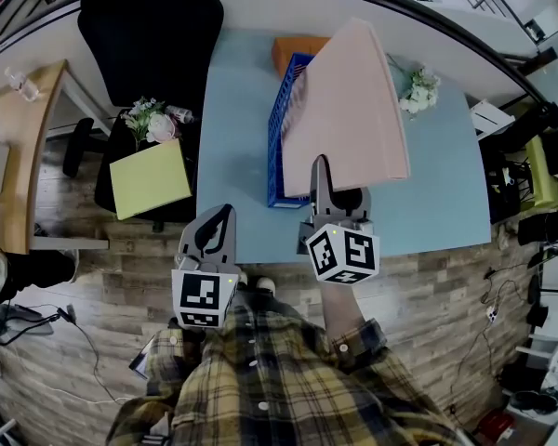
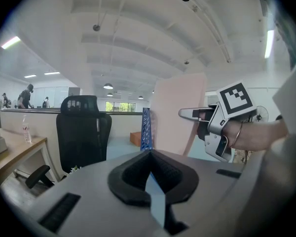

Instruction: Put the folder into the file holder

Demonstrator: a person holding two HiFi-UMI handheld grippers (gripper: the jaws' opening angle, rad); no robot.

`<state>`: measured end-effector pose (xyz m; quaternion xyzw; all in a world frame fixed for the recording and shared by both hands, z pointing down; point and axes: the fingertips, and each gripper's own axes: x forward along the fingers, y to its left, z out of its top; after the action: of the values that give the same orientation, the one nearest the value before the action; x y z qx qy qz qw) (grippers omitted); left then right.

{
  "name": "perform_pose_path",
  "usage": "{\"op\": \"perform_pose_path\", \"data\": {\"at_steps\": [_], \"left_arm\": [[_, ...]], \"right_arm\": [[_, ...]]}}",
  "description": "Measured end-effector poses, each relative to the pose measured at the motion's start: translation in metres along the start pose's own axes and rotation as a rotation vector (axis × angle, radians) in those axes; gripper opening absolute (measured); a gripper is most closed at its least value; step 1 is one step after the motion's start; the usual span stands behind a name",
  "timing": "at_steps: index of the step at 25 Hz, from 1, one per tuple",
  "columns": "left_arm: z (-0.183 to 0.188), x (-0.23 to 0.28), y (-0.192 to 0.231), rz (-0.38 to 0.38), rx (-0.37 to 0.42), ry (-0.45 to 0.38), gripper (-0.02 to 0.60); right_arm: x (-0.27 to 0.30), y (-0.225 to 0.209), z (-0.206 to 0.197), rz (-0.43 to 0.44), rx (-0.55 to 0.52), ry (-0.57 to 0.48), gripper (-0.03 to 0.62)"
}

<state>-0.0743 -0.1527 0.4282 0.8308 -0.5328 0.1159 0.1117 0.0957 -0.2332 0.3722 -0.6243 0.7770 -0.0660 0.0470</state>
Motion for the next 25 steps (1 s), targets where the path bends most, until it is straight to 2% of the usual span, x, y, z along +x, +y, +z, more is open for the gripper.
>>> {"op": "perform_pose_path", "data": {"at_steps": [15,25], "left_arm": [[-0.012,0.008,0.006,-0.014,-0.006,0.042,-0.009],[-0.016,0.014,0.014,-0.013,-0.012,0.053,-0.009]], "right_arm": [[0.011,0.0,-0.045,0.008,-0.056,0.131,0.169],[0.015,0.005,-0.065,0.018,-0.092,0.172,0.169]]}}
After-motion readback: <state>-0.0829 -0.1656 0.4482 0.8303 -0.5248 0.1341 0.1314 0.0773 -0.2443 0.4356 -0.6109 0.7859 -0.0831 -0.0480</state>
